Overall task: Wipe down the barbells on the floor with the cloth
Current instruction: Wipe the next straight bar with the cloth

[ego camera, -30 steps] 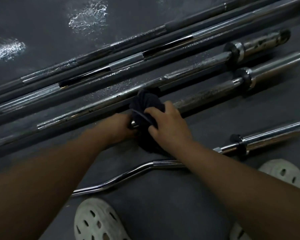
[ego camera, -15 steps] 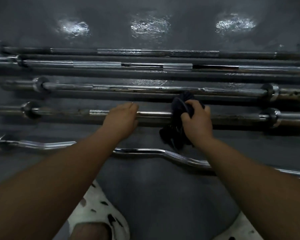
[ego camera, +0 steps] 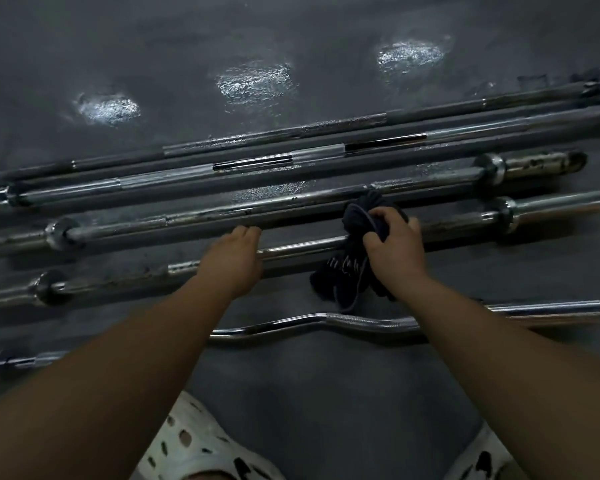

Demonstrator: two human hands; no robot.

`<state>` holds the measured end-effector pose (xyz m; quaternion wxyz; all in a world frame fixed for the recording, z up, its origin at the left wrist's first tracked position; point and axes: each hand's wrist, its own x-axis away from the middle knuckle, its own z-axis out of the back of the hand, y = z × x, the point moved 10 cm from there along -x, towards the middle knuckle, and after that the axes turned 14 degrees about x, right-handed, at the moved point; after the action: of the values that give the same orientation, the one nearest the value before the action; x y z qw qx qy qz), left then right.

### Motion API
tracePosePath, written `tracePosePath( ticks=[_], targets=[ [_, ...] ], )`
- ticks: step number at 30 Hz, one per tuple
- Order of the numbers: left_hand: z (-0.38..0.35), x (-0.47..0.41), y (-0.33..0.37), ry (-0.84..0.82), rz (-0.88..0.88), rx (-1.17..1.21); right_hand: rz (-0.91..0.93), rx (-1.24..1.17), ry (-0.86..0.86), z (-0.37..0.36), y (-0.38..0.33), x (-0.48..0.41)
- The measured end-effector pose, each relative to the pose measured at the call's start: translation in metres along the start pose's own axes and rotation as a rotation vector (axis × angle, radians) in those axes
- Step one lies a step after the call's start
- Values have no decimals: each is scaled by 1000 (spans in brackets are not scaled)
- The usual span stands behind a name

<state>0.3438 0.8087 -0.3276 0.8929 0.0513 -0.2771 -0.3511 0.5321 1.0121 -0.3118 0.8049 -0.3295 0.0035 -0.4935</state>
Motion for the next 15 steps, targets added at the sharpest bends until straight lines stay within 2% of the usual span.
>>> tracePosePath(
  ticks=[8, 15],
  targets=[
    [-15, -7, -31, -75, -6, 32, 16, 49, -2, -25, -13, 2],
    [-37, -31, -43, -166, -65, -73, 71, 179, 4, -42, -5, -13]
  ],
)
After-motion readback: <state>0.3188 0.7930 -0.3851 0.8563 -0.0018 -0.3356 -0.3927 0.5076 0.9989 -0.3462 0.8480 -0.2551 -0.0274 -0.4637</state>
